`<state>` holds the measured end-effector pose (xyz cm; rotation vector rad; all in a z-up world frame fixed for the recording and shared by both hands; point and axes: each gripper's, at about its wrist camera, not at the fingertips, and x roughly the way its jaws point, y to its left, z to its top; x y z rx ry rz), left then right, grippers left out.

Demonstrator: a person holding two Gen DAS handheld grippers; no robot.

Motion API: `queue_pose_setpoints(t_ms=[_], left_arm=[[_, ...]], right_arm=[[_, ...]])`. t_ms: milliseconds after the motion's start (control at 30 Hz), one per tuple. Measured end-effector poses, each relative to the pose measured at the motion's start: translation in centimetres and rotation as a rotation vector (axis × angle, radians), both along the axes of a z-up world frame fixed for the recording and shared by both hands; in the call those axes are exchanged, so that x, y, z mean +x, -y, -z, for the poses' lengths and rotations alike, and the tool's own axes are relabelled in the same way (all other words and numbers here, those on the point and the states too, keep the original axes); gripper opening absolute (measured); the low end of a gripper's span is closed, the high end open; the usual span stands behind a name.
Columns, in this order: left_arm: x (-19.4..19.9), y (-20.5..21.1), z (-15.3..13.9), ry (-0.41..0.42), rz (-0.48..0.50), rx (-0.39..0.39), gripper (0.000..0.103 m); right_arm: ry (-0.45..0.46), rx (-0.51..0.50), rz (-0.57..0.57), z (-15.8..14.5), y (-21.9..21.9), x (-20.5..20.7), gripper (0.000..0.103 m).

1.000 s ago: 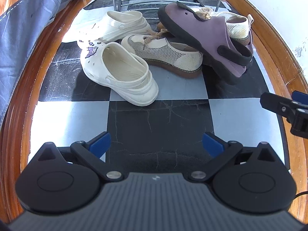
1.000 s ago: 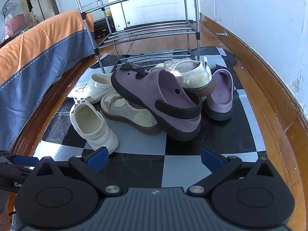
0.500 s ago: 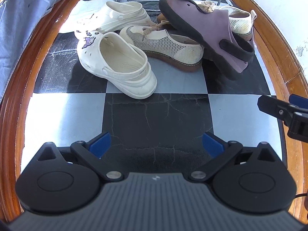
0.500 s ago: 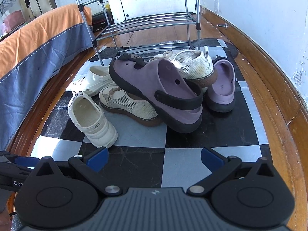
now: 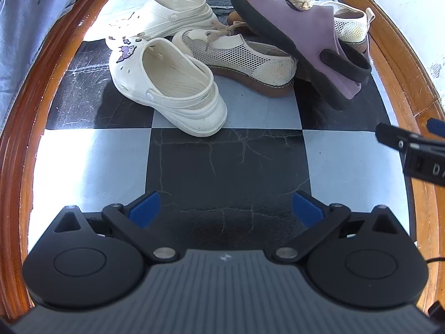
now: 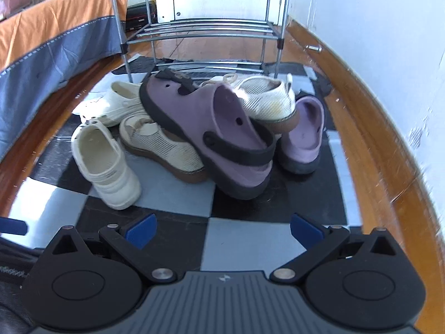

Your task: Organize scattered shoes

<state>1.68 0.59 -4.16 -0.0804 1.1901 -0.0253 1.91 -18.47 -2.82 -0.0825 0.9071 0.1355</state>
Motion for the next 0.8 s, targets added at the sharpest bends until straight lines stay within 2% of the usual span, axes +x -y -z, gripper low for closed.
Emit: queue_pose_setpoints(t_ms=[100, 200, 300, 533, 600, 633, 667, 767, 800], left_arm=[[0.1, -0.1, -0.1, 0.012, 0.0, 0.017, 0.103], [0.5, -0.1, 0.0, 0.035, 0.01, 0.085, 0.103], [1.0, -1.0, 0.3, 0.018, -0.021, 0.099, 0.103], [1.6, -3.3, 0.6, 0.004, -0.049, 0.036, 0.103], [2.8, -5.6, -0.1, 0.037, -0.093, -0.038, 0.103], [3.7, -7.0, -0.7, 0.074, -0.131, -0.043, 0.103], [5.1, -8.6, -1.4, 0.109, -0.173, -0.014, 0.103], [8.8, -11.4, -1.7, 0.11, -0.242, 0.137, 0.103], [9.5, -11.6, -1.4, 0.102, -0.244, 0.161, 0.103]], right_arm=[[-0.009, 0.001, 0.0, 0.0, 0.1, 0.1, 0.103], [-0.017, 0.001, -0.001, 0.1, 0.2, 0.3, 0.103], [-0.026, 0.002, -0.001, 0.1, 0.3, 0.4, 0.103], [-0.046, 0.003, -0.002, 0.2, 0.6, 0.7, 0.103], [-0.051, 0.004, -0.003, 0.3, 0.7, 0.8, 0.103], [-0.054, -0.009, -0.012, 0.5, 0.7, 0.8, 0.103], [-0.055, -0.031, -0.022, 0.9, 0.3, 0.9, 0.103], [-0.067, -0.024, -0.021, 1.4, 0.5, 0.5, 0.103], [-0.069, -0.005, -0.017, 1.4, 0.6, 0.4, 0.103]])
